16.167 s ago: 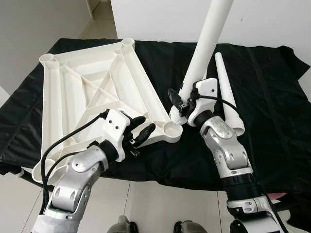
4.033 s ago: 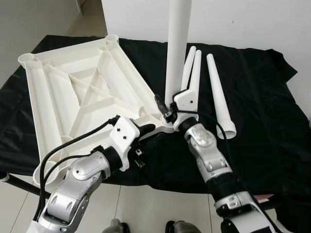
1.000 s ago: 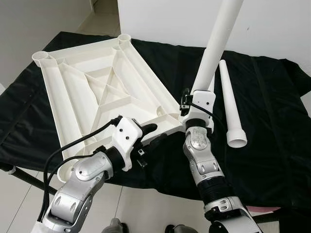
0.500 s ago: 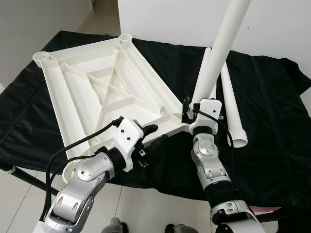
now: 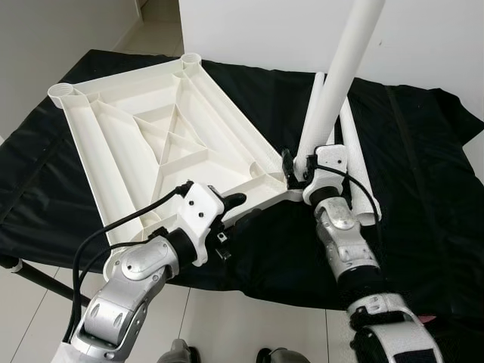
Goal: Building children table
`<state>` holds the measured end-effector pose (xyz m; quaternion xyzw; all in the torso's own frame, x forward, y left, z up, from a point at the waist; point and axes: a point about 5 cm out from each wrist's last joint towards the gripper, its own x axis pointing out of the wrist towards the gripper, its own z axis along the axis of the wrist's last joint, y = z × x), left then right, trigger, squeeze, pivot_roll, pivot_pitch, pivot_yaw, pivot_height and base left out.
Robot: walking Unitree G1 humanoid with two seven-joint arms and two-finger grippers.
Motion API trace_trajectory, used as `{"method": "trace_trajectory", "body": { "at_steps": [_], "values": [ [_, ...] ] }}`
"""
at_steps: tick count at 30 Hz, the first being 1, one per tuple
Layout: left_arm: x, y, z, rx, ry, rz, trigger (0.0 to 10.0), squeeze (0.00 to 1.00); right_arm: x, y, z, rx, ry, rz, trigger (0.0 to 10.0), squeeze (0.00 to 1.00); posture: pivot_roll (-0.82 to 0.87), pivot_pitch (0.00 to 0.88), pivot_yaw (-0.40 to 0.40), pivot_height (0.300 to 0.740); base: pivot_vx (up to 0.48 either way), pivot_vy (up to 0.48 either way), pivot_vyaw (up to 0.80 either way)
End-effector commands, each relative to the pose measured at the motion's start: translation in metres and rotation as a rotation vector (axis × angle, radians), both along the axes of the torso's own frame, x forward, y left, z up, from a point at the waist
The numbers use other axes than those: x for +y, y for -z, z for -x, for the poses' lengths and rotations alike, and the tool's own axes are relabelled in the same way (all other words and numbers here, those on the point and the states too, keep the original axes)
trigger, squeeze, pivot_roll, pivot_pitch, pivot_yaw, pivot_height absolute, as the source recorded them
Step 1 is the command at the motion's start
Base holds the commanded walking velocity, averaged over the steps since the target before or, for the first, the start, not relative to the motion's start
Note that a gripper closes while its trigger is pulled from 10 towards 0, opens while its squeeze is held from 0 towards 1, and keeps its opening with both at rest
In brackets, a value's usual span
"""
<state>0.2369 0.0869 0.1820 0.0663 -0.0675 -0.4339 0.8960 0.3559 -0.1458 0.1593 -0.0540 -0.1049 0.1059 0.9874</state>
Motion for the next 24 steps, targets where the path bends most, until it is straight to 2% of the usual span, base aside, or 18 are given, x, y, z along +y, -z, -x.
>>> {"method": "trace_trajectory", "body": {
  "at_steps": [1, 2, 3, 6, 13, 16, 21, 22, 23, 24],
  "values": [
    [0.001, 0.001, -0.001, -0.004, -0.011, -0.005, 10.0, 0.0, -0.005, 0.014, 0.001, 0.074, -0.025, 0.007, 10.0, 0.0, -0.03, 0.123, 0.019, 0.74, 0.0, 0.0, 0.0],
    [0.001, 0.001, -0.001, -0.004, -0.011, -0.005, 10.0, 0.0, -0.005, 0.014, 0.001, 0.074, -0.025, 0.007, 10.0, 0.0, -0.03, 0.123, 0.019, 0.74, 0.0, 0.0, 0.0],
    [0.001, 0.001, -0.002, -0.005, -0.009, -0.006, 10.0, 0.0, -0.004, 0.011, 0.001, 0.064, -0.115, 0.058, 10.0, 0.0, -0.04, 0.123, 0.024, 0.74, 0.0, 0.0, 0.0],
    [0.001, 0.001, -0.002, -0.006, -0.009, -0.007, 10.0, 0.0, -0.004, 0.009, 0.001, 0.055, -0.149, 0.079, 10.0, 0.0, -0.04, 0.123, 0.024, 0.74, 0.0, 0.0, 0.0],
    [0.002, 0.0, -0.004, -0.007, -0.006, -0.008, 10.0, 0.0, -0.008, -0.003, -0.003, 0.029, -0.326, 0.169, 10.0, 0.0, -0.04, 0.124, 0.032, 0.74, 0.0, 0.0, 0.0],
    [0.002, 0.0, -0.004, -0.007, -0.006, -0.008, 10.0, 0.0, -0.008, -0.003, -0.003, 0.029, -0.326, 0.169, 10.0, 0.0, -0.04, 0.124, 0.032, 0.74, 0.0, 0.0, 0.0],
    [0.002, -0.001, -0.004, -0.008, -0.005, -0.01, 10.0, 0.0, -0.013, -0.018, -0.008, -0.006, -0.382, 0.211, 9.8, 0.0, -0.04, 0.122, 0.038, 0.74, 0.0, 0.0, 0.0],
    [0.002, -0.001, -0.004, -0.008, -0.004, -0.01, 10.0, 0.0, -0.014, -0.023, -0.01, -0.017, -0.393, 0.225, 6.5, 0.0, -0.04, 0.122, 0.038, 0.74, 0.0, 0.0, 0.0],
    [0.002, -0.001, -0.004, -0.008, -0.004, -0.01, 10.0, 0.0, -0.014, -0.023, -0.01, -0.017, -0.393, 0.225, 6.5, 0.0, -0.04, 0.122, 0.038, 0.74, 0.0, 0.0, 0.0],
    [0.002, -0.001, -0.004, -0.009, -0.003, -0.01, 10.0, 0.0, -0.015, -0.025, -0.011, -0.021, -0.408, 0.234, 5.4, 0.0, -0.04, 0.122, 0.038, 0.74, 0.0, 0.0, 0.0]
  ]
}}
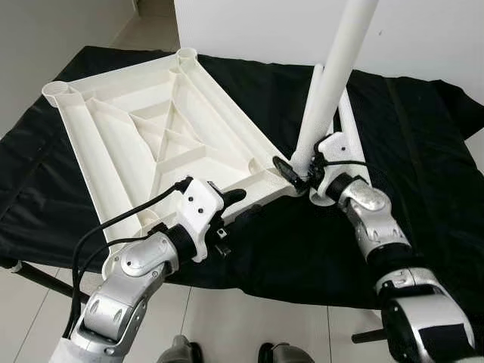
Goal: Building children table
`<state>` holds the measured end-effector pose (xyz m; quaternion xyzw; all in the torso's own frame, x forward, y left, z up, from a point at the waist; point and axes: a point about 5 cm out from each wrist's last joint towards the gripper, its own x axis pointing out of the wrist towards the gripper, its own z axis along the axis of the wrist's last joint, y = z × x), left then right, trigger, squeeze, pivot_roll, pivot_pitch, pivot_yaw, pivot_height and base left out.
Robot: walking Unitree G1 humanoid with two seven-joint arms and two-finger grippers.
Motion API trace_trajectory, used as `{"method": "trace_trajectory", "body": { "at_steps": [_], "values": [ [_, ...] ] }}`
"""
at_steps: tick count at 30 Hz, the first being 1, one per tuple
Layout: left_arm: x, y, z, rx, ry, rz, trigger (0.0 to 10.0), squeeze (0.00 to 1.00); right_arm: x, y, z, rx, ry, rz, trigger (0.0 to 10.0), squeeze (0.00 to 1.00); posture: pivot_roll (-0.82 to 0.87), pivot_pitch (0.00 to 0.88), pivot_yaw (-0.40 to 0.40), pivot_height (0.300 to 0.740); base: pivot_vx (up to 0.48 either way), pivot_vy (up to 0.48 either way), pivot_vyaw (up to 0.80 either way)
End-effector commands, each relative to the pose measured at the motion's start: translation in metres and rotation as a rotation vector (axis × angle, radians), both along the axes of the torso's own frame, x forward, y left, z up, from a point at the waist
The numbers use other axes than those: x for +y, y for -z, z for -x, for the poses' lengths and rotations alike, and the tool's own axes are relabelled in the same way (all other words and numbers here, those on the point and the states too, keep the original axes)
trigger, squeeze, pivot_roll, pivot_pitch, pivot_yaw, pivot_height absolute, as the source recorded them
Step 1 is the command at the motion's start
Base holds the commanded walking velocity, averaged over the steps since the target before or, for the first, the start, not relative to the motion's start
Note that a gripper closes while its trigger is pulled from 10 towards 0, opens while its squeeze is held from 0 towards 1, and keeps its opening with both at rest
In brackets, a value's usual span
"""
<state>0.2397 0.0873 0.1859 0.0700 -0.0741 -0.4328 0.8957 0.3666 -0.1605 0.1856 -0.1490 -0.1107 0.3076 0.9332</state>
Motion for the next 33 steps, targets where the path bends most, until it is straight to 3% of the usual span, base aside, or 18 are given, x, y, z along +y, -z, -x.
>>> {"method": "trace_trajectory", "body": {
  "at_steps": [1, 2, 3, 4, 17, 18, 28, 33],
  "values": [
    [0.001, 0.003, -0.001, 0.006, -0.002, -0.01, 10.0, 0.0, 0.0, 0.001, 0.0, 0.003, -0.014, -0.002, 5.4, 0.0, -0.04, 0.122, 0.038, 0.74, 0.0, 0.0, 0.0],
    [0.002, 0.003, -0.001, 0.006, -0.002, -0.01, 10.0, 0.0, -0.001, -0.001, 0.0, -0.001, -0.024, 0.007, 4.4, 0.0, -0.04, 0.122, 0.04, 0.74, 0.0, 0.0, 0.0],
    [0.002, 0.003, -0.001, 0.006, -0.002, -0.01, 10.0, 0.0, -0.001, -0.001, 0.0, -0.001, -0.024, 0.007, 4.4, 0.0, -0.04, 0.122, 0.04, 0.74, 0.0, 0.0, 0.0],
    [0.002, 0.003, -0.001, 0.005, -0.003, -0.011, 10.0, 0.0, -0.003, -0.003, 0.0, -0.004, -0.047, 0.02, 0.0, 0.0, -0.04, 0.122, 0.04, 0.74, 0.0, 0.0, 0.0],
    [0.002, 0.002, -0.002, 0.002, -0.003, -0.011, 10.0, 0.0, -0.006, 0.006, 0.001, 0.048, -0.066, 0.01, 0.0, 0.0, -0.04, 0.121, 0.039, 0.74, 0.0, 0.0, 0.0],
    [0.002, 0.002, -0.002, 0.001, -0.003, -0.012, 10.0, 0.0, -0.006, 0.009, 0.001, 0.063, -0.057, -0.002, 10.0, 0.0, -0.04, 0.121, 0.039, 0.74, 0.0, 0.0, 0.0],
    [0.001, 0.002, 0.0, -0.002, 0.001, -0.014, 10.0, 0.0, -0.005, 0.035, 0.005, 0.193, 0.039, -0.231, 10.0, 0.0, -0.03, 0.11, 0.032, 0.74, 0.0, 0.0, 0.0],
    [0.001, 0.002, 0.0, -0.001, 0.004, -0.013, 10.0, 0.0, 0.0, 0.044, 0.007, 0.217, 0.051, -0.236, 10.0, 0.0, -0.03, 0.11, 0.032, 0.74, 0.0, 0.0, 0.0]
  ]
}}
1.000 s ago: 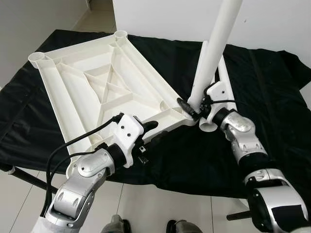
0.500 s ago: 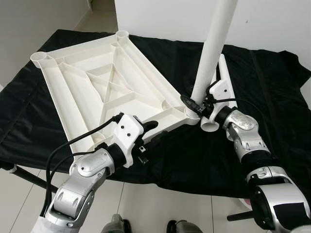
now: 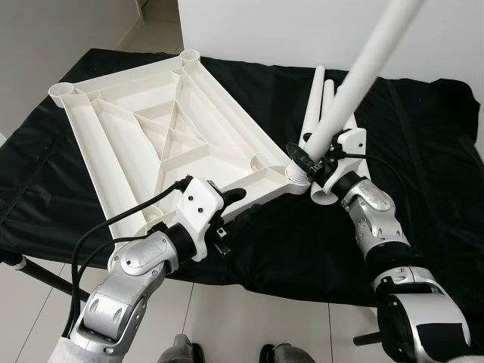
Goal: Building children table
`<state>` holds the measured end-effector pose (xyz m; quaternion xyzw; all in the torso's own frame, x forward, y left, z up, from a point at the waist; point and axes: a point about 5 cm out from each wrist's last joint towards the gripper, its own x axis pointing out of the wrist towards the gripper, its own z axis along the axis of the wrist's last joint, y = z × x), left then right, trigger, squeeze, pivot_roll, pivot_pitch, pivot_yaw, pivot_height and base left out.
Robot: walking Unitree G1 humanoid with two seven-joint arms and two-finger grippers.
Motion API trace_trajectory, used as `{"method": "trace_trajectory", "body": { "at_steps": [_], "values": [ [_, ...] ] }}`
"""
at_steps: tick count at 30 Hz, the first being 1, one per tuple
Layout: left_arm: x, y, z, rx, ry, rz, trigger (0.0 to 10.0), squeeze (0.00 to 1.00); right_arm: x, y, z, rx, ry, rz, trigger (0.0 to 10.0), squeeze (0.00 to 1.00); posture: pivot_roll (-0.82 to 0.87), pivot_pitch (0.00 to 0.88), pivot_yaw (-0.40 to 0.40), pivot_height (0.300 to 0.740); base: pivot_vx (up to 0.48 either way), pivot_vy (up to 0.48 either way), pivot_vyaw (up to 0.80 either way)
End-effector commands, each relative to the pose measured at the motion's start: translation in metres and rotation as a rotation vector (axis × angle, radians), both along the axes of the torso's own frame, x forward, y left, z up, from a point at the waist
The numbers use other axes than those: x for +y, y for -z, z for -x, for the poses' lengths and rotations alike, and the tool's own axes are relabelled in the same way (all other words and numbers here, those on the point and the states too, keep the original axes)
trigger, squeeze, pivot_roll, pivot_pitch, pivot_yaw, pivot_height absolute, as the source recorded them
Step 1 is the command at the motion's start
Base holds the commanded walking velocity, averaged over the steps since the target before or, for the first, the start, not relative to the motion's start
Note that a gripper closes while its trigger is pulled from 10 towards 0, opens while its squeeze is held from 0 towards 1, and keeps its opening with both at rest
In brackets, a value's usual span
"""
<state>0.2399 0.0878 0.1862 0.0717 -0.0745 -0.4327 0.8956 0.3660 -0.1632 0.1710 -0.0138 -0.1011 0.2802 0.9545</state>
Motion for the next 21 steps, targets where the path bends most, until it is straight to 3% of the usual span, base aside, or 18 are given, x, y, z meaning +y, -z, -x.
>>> {"method": "trace_trajectory", "body": {
  "at_steps": [1, 9, 14, 21],
  "values": [
    [0.0, 0.003, 0.0, 0.002, 0.004, -0.011, 10.0, 0.0, 0.004, 0.031, 0.006, 0.121, 0.001, 0.035, 10.0, 0.0, -0.03, 0.11, 0.032, 0.74, 0.0, 0.0, 0.0],
    [0.002, 0.003, 0.0, 0.005, -0.003, -0.009, 10.0, 0.0, 0.006, 0.027, 0.002, 0.113, 0.039, 0.104, 10.0, 0.0, -0.03, 0.122, 0.037, 0.74, 0.0, 0.0, 0.0],
    [0.001, 0.003, 0.0, 0.007, -0.002, -0.005, 10.0, 0.0, 0.013, 0.017, -0.007, 0.112, 0.032, 0.208, 10.0, 0.0, -0.03, 0.122, 0.037, 0.74, 0.0, 0.0, 0.0],
    [0.001, 0.002, -0.001, 0.004, -0.004, -0.007, 10.0, 0.0, 0.018, 0.013, -0.011, 0.126, 0.006, 0.219, 10.0, 0.0, -0.03, 0.122, 0.037, 0.74, 0.0, 0.0, 0.0]
  ]
}}
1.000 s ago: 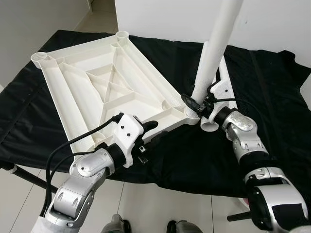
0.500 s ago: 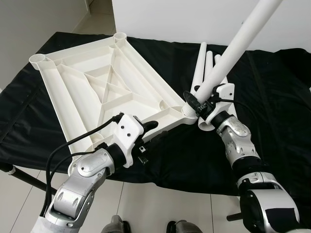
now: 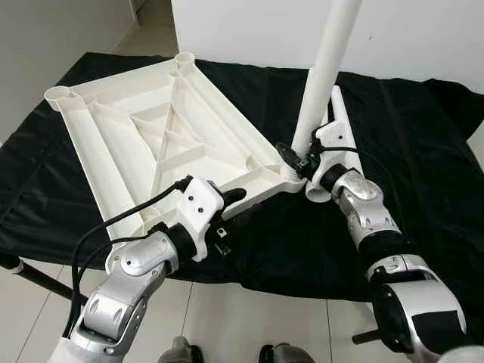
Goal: Building children table
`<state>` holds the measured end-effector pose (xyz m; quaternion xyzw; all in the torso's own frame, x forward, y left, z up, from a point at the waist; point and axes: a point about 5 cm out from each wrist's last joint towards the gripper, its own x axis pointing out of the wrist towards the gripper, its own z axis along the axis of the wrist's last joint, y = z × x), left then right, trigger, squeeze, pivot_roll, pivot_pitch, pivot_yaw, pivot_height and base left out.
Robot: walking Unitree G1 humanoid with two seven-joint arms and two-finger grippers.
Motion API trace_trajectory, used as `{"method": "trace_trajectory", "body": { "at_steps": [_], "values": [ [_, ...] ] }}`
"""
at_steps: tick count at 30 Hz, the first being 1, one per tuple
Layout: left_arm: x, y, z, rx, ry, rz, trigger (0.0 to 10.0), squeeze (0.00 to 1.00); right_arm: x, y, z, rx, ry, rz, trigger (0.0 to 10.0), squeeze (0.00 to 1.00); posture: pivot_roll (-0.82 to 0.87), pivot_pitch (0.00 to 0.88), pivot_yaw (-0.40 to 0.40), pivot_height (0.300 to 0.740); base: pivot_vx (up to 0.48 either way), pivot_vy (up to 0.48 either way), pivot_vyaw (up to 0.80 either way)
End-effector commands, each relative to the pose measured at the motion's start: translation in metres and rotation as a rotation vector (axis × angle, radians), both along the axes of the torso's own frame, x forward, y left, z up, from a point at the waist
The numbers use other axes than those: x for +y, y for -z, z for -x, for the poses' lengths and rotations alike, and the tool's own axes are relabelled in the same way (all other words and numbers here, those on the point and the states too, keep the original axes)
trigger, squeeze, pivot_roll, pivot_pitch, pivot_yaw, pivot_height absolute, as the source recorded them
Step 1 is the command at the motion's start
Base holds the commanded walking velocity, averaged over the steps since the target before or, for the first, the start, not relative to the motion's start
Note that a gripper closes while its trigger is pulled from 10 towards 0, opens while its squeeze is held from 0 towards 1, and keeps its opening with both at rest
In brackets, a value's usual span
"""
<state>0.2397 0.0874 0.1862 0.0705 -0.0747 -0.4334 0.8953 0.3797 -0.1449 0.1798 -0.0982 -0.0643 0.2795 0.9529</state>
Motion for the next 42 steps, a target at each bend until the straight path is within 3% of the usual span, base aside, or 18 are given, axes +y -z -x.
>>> {"method": "trace_trajectory", "body": {
  "at_steps": [1, 22, 30, 42],
  "values": [
    [0.002, 0.002, 0.0, 0.003, -0.007, -0.009, 10.0, 0.0, 0.001, 0.022, 0.002, 0.108, -0.003, 0.041, 10.0, 0.0, -0.03, 0.132, 0.035, 0.74, 0.0, 0.0, 0.0],
    [-0.001, 0.003, 0.001, 0.002, 0.004, -0.009, 10.0, 0.0, -0.003, 0.047, 0.014, 0.139, 0.136, -0.024, 10.0, 0.0, -0.04, 0.122, 0.03, 0.74, 0.0, 0.0, 0.0],
    [-0.003, 0.004, 0.001, 0.001, 0.014, -0.01, 10.0, 0.0, -0.003, 0.044, 0.012, 0.125, 0.161, -0.027, 10.0, 0.0, -0.04, 0.115, 0.028, 0.74, 0.0, 0.0, 0.0],
    [-0.004, 0.005, 0.004, 0.006, 0.016, -0.006, 10.0, 0.0, 0.015, 0.046, 0.018, 0.097, 0.272, -0.1, 10.0, 0.0, -0.04, 0.113, 0.02, 0.74, 0.0, 0.0, 0.0]
  ]
}}
